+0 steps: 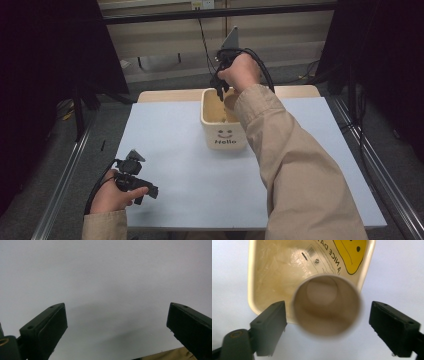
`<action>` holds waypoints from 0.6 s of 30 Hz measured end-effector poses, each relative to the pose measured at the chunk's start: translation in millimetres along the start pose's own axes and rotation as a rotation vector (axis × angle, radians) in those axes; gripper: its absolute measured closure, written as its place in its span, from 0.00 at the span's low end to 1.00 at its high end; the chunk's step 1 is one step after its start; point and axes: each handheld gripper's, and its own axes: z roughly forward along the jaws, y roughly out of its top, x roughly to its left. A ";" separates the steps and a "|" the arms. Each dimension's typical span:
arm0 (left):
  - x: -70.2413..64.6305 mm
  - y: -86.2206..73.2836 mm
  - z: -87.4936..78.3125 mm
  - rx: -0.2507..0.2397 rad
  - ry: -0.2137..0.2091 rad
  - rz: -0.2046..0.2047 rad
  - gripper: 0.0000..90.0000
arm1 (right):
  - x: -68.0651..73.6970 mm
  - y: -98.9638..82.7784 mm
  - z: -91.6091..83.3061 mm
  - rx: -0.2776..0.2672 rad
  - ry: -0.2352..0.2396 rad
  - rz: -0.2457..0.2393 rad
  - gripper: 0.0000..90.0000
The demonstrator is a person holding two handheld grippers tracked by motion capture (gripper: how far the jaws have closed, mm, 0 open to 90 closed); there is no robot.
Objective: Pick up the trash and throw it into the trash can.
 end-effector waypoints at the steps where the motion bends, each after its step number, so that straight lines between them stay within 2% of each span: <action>1: -0.1 -0.1 -0.1 -0.001 0.001 -0.002 0.03 | -1.1 0.1 -1.4 -0.018 0.002 0.007 0.13; 5: -0.2 -0.1 -0.2 -0.001 0.002 -0.003 0.03 | -3.6 -0.3 -5.3 -0.006 -0.007 0.008 0.12; 6: -0.2 -0.1 -0.2 -0.001 0.002 -0.003 0.03 | -4.5 -1.1 -5.3 -0.021 0.007 0.010 0.12; 11: -0.1 0.0 -0.6 0.001 0.000 0.004 0.03 | -7.5 -2.8 -11.6 -0.007 0.009 0.024 0.12; 14: -0.1 -0.1 -0.6 0.000 0.002 0.005 0.03 | -10.5 -5.2 -16.7 -0.012 0.027 0.040 0.12; 15: 0.0 0.1 -0.9 0.005 -0.001 0.007 0.03 | -13.7 -6.3 -19.1 -0.025 0.025 0.033 0.12; 17: -0.3 0.0 -0.8 0.002 0.000 0.008 0.03 | -15.7 -7.4 -24.9 -0.019 0.013 0.049 0.12; 18: -1.0 -0.3 -0.4 -0.005 0.000 0.001 0.03 | -20.5 -8.7 -34.1 -0.031 -0.004 0.036 0.12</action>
